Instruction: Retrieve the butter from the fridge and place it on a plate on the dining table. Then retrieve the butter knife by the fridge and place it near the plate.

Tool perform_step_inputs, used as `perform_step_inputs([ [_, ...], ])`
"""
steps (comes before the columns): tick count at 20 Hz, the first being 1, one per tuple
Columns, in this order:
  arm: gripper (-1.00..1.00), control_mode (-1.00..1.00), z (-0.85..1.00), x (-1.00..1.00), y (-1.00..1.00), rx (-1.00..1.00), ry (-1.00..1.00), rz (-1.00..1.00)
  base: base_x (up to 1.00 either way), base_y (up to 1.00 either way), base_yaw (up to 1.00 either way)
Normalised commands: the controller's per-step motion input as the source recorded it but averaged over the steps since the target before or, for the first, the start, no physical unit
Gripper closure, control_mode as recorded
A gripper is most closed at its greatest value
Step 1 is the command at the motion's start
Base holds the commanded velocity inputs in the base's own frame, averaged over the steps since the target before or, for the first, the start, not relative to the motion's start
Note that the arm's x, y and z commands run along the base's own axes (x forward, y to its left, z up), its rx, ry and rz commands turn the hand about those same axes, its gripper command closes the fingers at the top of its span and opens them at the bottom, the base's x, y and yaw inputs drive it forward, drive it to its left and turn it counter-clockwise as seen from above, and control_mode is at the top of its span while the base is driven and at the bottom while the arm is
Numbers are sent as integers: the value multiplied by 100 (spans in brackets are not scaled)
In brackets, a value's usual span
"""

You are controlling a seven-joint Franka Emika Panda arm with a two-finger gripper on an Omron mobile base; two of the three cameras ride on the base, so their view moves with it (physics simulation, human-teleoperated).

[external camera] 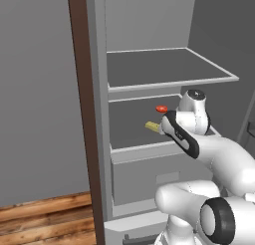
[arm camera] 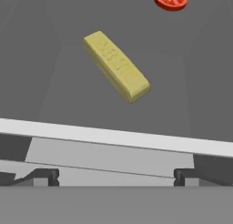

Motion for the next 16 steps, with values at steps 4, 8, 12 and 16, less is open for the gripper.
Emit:
perform_step_inputs([
  [4, -100, -100, -7, 31, -3, 0, 0, 3, 0, 0, 0],
  [8, -100, -100, -5, 25, 0, 0, 0, 13, 0, 0, 0],
  [12, -100, -100, -3, 24, 0, 0, -1, 20, 0, 0, 0],
  [16, -100, -100, 0, 21, 0, -1, -1, 20, 0, 0, 0],
])
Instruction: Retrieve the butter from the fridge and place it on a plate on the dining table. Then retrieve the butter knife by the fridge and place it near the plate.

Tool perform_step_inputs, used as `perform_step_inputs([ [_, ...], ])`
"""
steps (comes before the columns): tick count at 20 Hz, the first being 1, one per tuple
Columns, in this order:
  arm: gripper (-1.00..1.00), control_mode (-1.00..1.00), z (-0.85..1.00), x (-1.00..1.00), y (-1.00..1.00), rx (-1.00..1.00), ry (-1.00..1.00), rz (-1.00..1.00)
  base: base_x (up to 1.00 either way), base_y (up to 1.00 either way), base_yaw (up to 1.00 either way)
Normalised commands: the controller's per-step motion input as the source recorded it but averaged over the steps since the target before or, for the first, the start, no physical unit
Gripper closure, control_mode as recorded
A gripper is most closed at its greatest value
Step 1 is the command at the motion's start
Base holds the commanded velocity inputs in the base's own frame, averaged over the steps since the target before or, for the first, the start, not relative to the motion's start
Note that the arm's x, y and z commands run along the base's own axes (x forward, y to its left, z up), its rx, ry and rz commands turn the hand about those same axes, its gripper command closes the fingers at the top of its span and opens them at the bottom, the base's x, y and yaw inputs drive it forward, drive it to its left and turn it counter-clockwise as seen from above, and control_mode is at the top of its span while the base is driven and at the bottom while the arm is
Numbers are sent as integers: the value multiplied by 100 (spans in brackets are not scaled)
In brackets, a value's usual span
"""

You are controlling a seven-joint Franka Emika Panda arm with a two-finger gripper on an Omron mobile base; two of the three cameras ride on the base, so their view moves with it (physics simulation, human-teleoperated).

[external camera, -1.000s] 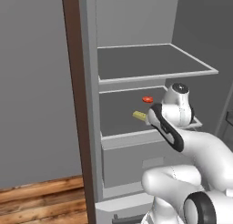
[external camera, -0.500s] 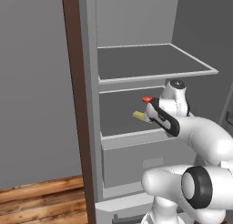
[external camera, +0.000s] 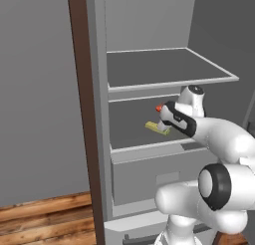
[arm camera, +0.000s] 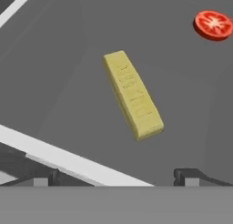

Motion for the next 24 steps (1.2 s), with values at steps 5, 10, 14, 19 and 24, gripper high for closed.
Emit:
perform_step_inputs([
  [5, -100, -100, -11, 20, 0, -4, -2, 13, 0, 0, 0],
  [10, -100, -100, -19, 20, 0, -4, -2, 5, 0, 0, 0],
  [14, -100, -100, -13, 26, 0, -5, 0, 0, 0, 0, 0],
  [19, -100, -100, -11, 26, 0, -3, 0, 0, 0, 0, 0],
  [24, -100, -100, -15, 29, 0, -2, 0, 0, 0, 0, 0],
])
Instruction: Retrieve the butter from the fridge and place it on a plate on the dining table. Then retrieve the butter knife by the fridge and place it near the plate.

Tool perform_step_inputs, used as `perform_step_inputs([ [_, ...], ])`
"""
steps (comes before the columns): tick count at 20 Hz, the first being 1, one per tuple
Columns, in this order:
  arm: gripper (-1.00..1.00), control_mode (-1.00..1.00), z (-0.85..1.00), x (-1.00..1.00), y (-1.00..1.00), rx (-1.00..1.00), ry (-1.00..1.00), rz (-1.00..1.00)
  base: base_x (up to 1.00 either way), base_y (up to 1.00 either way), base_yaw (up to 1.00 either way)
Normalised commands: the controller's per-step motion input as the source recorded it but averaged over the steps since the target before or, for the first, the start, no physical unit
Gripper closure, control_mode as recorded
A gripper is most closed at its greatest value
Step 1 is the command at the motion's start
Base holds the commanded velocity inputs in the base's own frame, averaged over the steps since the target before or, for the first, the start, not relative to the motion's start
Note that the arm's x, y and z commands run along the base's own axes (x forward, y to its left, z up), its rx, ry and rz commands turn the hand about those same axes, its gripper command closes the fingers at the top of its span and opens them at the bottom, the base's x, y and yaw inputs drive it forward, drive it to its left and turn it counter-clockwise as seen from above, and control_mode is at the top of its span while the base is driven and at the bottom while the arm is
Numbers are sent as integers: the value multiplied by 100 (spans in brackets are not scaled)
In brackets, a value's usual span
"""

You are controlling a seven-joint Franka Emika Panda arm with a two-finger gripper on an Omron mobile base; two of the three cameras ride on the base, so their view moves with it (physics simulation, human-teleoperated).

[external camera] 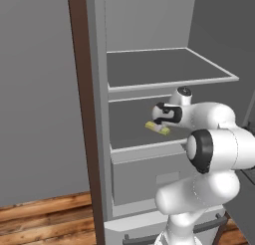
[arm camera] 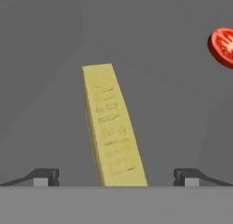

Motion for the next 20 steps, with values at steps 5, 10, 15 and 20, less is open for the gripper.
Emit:
perform_step_inputs([
  [5, -100, -100, -14, 19, 0, -2, 0, 0, 0, 0, 0],
  [10, -100, -100, -17, 16, 1, -1, 0, 1, 0, 0, 0],
  [15, -100, -100, -17, 11, 2, 0, 1, 3, 0, 0, 0],
  [20, -100, -100, -21, 8, 0, 0, 4, 3, 0, 0, 0],
])
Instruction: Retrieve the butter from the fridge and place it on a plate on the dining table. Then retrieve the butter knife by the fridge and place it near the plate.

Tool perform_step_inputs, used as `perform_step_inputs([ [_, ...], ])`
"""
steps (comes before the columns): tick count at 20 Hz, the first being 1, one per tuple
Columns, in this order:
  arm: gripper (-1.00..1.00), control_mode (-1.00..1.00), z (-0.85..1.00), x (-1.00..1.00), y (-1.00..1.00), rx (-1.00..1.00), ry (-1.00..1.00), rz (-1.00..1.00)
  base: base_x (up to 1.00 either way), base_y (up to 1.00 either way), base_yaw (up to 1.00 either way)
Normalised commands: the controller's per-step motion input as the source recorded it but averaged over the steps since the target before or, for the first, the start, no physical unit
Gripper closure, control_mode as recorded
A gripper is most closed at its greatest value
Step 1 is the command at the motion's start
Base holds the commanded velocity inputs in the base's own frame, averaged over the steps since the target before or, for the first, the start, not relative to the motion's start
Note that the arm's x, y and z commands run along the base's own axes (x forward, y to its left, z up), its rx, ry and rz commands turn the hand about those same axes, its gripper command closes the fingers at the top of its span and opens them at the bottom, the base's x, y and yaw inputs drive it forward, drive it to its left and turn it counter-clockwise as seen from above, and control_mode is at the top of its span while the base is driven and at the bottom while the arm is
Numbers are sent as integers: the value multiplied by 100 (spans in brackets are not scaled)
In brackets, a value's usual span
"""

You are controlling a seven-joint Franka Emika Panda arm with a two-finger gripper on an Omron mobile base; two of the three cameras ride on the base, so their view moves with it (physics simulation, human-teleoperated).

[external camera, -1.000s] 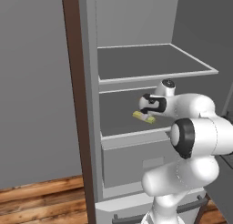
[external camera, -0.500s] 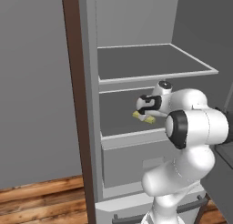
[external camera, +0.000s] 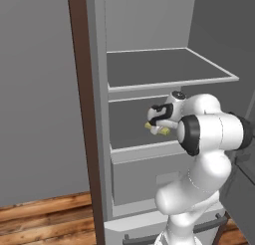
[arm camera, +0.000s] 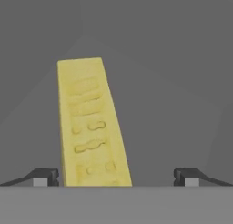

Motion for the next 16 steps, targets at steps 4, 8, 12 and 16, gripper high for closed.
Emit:
perform_step_inputs([
  [4, -100, -100, -7, 3, 2, 0, 4, 4, 0, 0, 0],
  [8, -100, -100, -3, 0, 0, 0, 0, 3, 0, 0, 0],
  [12, 100, -100, -9, 0, 7, 0, 3, 4, 0, 0, 0],
  [16, 100, -100, -8, 0, 4, 0, 3, 2, 0, 0, 0],
])
